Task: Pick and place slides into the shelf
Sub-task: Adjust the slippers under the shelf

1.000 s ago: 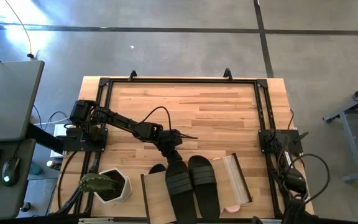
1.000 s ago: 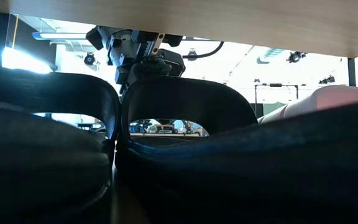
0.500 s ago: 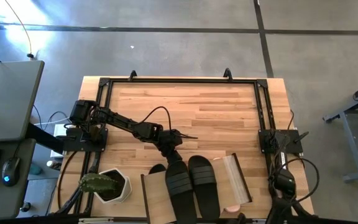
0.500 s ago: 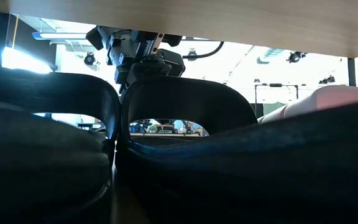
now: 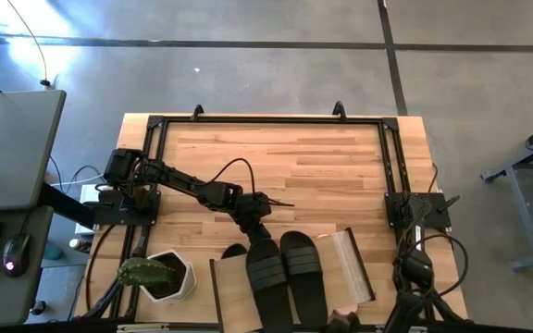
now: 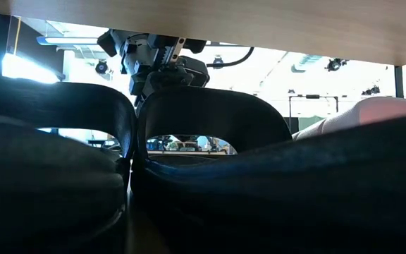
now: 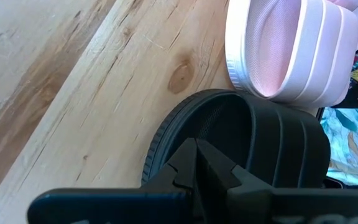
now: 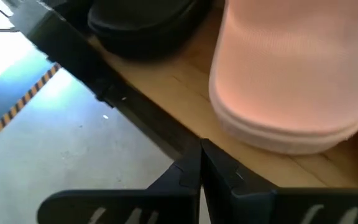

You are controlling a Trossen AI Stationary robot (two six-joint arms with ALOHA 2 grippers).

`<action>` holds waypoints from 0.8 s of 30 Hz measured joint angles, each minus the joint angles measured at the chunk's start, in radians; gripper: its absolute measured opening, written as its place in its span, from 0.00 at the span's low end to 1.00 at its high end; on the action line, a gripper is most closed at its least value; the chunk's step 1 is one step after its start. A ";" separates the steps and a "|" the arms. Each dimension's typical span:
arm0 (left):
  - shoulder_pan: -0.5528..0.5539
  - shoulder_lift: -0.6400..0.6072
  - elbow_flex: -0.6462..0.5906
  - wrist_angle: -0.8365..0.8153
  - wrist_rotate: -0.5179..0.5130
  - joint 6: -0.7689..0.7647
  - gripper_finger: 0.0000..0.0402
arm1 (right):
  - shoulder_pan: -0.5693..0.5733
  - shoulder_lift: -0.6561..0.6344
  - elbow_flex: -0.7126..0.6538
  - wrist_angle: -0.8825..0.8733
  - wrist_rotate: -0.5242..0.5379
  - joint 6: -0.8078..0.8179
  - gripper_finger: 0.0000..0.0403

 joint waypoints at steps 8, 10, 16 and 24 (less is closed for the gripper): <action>0.000 0.000 0.000 0.000 0.001 0.001 0.00 | -0.008 0.000 0.000 -0.036 -0.074 -0.013 0.00; 0.000 0.000 0.000 0.000 0.001 0.001 0.00 | -0.009 0.000 0.000 -0.040 -0.079 -0.014 0.00; 0.000 0.000 0.000 0.000 0.001 0.002 0.00 | -0.029 -0.001 0.000 -0.053 -0.081 -0.018 0.00; -0.001 0.000 0.000 -0.001 0.012 0.000 0.00 | -0.046 -0.001 0.000 -0.069 -0.079 -0.021 0.00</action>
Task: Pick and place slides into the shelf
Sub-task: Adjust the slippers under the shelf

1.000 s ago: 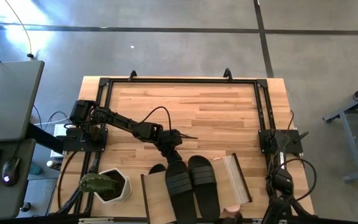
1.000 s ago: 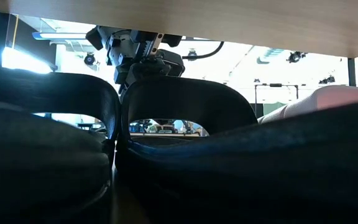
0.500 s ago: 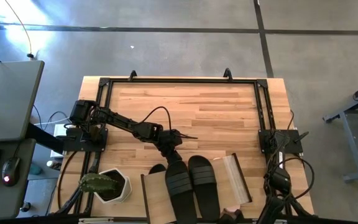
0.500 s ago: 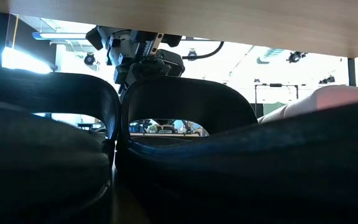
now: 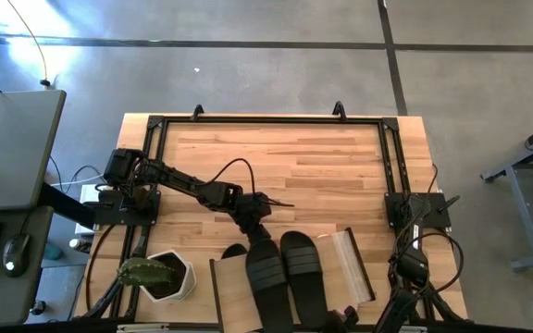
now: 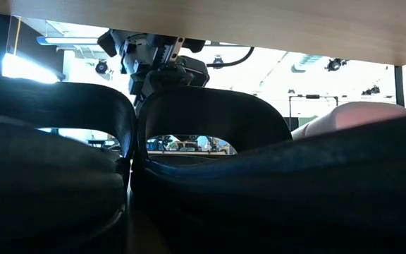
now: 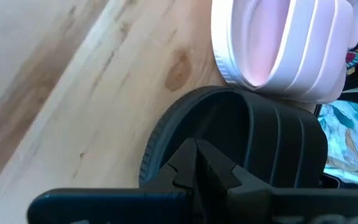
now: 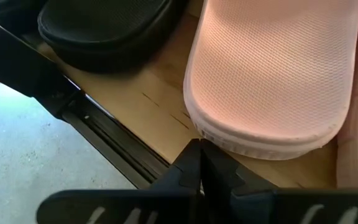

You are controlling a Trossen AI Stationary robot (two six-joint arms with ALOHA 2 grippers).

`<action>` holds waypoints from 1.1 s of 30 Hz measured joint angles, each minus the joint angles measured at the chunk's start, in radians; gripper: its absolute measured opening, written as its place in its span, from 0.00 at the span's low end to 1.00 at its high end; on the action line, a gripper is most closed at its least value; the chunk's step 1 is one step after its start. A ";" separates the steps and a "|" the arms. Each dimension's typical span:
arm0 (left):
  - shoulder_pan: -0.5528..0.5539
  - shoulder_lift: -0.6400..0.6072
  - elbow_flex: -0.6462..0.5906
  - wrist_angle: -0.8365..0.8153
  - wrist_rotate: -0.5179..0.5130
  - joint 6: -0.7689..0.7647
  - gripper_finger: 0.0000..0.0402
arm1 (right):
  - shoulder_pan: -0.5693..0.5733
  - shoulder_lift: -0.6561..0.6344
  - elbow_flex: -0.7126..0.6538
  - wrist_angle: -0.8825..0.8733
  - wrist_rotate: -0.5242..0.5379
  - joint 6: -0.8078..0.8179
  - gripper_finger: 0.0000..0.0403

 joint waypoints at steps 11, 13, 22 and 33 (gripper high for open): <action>-0.019 0.000 0.000 0.001 0.013 0.000 0.00 | -0.006 0.000 0.000 -0.008 0.010 -0.001 0.00; -0.019 0.000 0.000 0.001 0.013 0.000 0.00 | -0.006 0.000 0.000 -0.008 0.015 -0.001 0.00; -0.015 0.000 0.000 0.001 -0.028 0.003 0.00 | -0.001 0.000 0.000 -0.007 0.016 0.000 0.00; 0.037 0.000 0.000 0.001 -0.074 -0.001 0.00 | 0.011 0.000 0.000 0.009 0.014 0.003 0.00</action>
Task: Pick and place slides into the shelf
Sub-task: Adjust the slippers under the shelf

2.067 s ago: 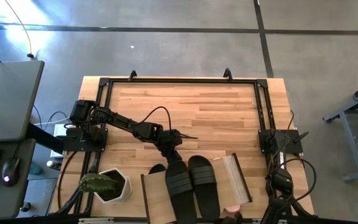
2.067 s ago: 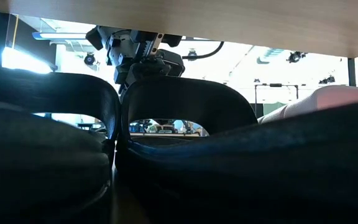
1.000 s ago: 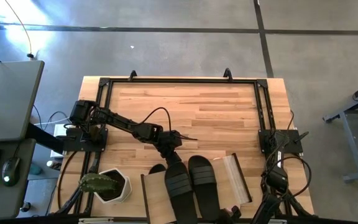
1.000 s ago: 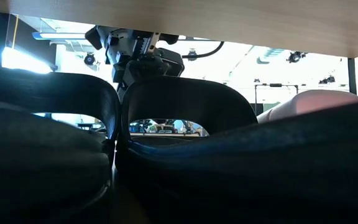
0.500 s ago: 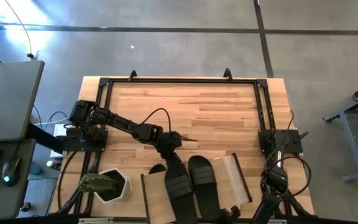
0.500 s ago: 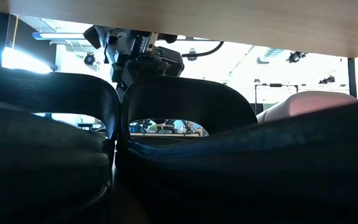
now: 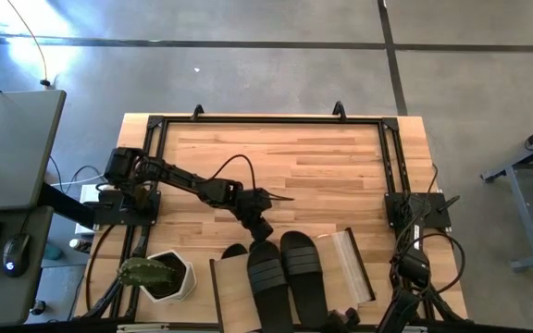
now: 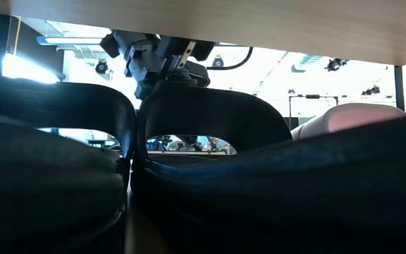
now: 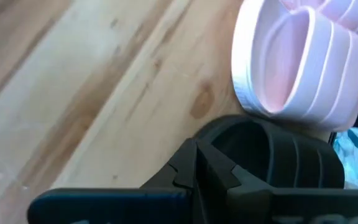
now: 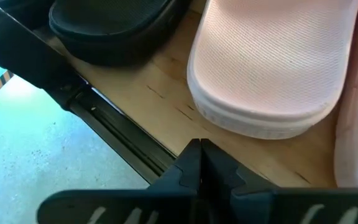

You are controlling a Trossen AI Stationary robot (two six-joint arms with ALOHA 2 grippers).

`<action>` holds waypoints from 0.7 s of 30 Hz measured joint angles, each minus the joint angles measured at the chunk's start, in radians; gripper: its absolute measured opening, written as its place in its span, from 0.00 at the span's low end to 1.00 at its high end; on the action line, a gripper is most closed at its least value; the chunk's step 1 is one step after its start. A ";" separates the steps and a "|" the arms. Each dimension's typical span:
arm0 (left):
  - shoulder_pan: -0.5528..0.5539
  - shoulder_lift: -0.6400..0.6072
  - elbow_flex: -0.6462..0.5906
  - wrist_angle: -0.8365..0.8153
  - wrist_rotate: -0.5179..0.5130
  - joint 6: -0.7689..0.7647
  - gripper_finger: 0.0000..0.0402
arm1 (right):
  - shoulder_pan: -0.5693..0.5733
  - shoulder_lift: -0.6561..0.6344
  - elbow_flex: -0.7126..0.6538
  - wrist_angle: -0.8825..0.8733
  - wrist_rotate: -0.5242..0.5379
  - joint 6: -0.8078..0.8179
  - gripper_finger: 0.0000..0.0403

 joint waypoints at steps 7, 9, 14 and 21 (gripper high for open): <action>0.044 0.000 0.000 -0.011 -0.001 0.001 0.00 | 0.000 0.000 0.000 0.006 -0.009 0.005 0.00; 0.057 0.000 0.000 -0.033 -0.006 0.003 0.00 | 0.002 0.000 0.000 0.002 -0.018 0.006 0.00; 0.071 0.000 0.000 -0.181 -0.038 0.024 0.00 | 0.005 0.000 0.000 -0.035 -0.045 0.016 0.00; 0.038 0.000 -0.001 -0.224 -0.024 0.028 0.00 | -0.004 0.000 0.000 -0.087 -0.042 0.004 0.00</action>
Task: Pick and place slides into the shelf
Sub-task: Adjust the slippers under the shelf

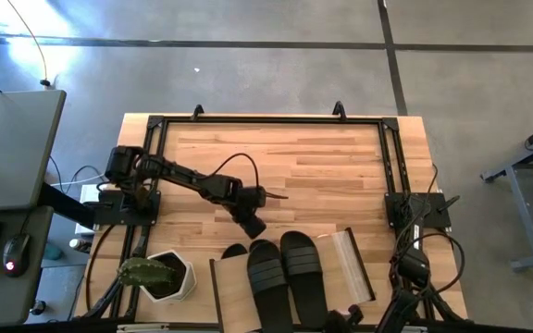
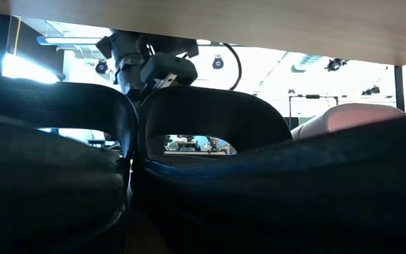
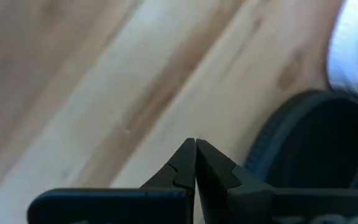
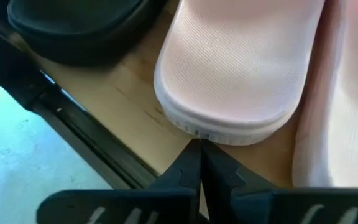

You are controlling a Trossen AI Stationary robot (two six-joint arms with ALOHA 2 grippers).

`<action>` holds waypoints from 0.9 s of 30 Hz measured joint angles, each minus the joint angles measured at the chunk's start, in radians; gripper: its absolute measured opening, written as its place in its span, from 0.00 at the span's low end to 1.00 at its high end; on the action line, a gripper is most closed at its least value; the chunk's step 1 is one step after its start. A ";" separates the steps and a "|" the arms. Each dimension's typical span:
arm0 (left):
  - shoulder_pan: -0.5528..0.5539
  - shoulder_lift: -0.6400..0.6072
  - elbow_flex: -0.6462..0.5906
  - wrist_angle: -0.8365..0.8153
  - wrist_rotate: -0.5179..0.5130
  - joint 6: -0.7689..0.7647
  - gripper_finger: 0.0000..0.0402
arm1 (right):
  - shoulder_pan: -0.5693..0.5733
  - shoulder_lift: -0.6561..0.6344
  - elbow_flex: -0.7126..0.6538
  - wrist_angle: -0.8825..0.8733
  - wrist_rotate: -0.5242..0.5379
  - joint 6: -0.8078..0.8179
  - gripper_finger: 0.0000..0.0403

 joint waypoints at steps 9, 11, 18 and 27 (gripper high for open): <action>-0.044 0.000 0.000 0.018 0.014 -0.017 0.00 | -0.015 0.000 0.000 -0.011 0.028 -0.003 0.00; -0.044 0.000 0.000 0.021 0.018 -0.025 0.00 | -0.015 0.000 0.000 -0.012 0.027 -0.002 0.00; -0.041 0.000 0.000 0.035 0.006 -0.028 0.00 | 0.002 0.000 0.000 -0.004 0.000 0.000 0.00; -0.040 0.000 0.000 0.044 -0.014 -0.027 0.00 | 0.079 -0.025 0.000 0.018 -0.071 0.023 0.00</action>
